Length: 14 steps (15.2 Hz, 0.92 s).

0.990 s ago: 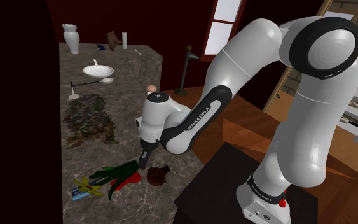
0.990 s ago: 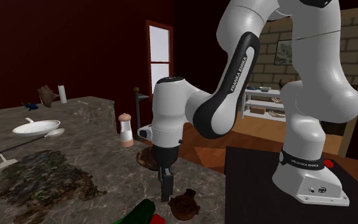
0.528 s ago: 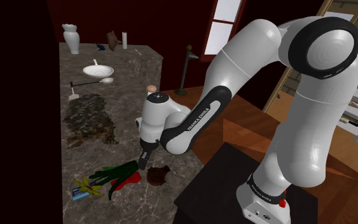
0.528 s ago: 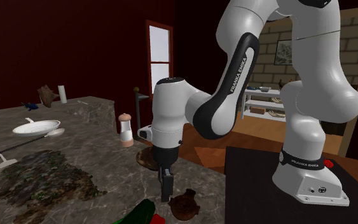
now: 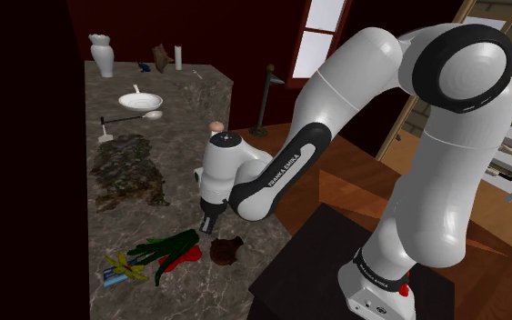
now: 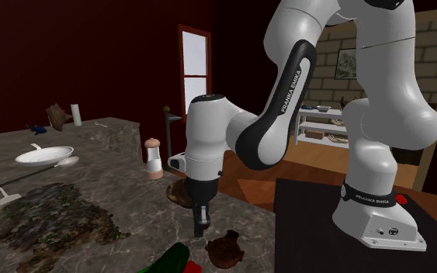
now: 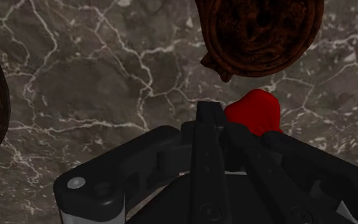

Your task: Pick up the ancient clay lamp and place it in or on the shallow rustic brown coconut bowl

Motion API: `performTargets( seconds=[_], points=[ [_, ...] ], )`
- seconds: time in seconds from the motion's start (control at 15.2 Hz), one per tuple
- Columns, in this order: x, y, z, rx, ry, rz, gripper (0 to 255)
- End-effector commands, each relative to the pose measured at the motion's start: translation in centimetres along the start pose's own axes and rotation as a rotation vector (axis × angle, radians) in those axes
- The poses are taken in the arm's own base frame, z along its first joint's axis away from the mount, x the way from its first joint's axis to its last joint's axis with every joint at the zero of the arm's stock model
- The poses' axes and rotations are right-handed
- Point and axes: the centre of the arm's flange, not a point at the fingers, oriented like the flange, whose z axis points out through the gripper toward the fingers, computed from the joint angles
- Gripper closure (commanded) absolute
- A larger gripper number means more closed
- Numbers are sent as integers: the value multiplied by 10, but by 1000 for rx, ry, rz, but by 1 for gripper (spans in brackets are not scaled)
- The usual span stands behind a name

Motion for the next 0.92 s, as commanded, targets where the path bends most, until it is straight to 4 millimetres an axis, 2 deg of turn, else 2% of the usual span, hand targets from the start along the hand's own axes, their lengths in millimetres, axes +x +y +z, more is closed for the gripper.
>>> performTargets(
  seconds=[0.0,0.07,0.13,0.4,0.66,0.73,0.86],
  points=[
    [0,0,0,0,0,0,255],
    [0,0,0,0,0,0,255],
    [0,0,0,0,0,0,0],
    [-55,0,3,-18,16,-206,0],
    [-109,11,8,-36,32,-412,0],
    [-119,14,8,-40,35,-450,0],
    [-118,15,19,-40,35,-450,0]
  ],
)
